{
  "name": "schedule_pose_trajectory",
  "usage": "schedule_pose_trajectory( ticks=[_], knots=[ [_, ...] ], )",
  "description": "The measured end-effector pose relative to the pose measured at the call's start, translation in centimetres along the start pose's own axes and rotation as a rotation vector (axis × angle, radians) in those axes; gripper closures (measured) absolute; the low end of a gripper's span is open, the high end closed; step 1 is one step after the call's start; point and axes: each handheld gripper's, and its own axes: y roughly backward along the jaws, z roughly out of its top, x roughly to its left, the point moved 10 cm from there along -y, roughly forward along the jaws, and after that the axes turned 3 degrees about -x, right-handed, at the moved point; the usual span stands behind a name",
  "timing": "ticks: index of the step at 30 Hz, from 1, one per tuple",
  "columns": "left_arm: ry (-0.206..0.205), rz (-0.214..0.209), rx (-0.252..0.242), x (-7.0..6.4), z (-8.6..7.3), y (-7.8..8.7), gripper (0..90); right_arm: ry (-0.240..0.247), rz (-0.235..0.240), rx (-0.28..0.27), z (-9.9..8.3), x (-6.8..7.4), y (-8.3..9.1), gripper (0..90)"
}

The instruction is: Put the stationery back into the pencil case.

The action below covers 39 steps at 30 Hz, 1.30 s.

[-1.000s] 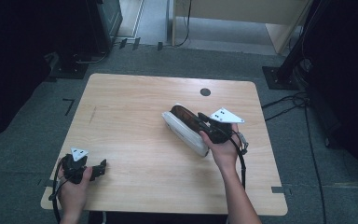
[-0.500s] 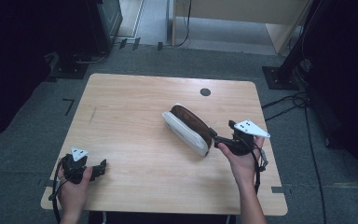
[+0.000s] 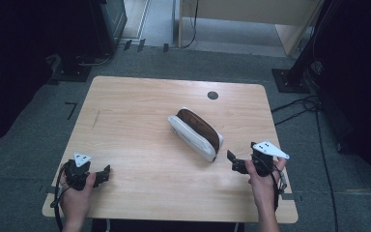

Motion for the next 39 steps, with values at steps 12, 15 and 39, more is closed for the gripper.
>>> schedule_pose_trajectory(
  ticks=[12,15,39],
  knots=[
    [0.000,0.000,0.000,0.0,0.0,0.0,3.1,-0.014,-0.089,0.079,-4.6,-3.3,1.4,0.0],
    [0.000,0.000,0.000,0.0,0.0,0.0,3.1,-0.021,-0.111,0.100,-5.6,-4.1,1.8,0.0],
    [0.000,0.000,0.000,0.0,0.0,0.0,3.1,0.024,-0.219,0.245,-10.2,-7.4,3.6,0.0]
  ],
)
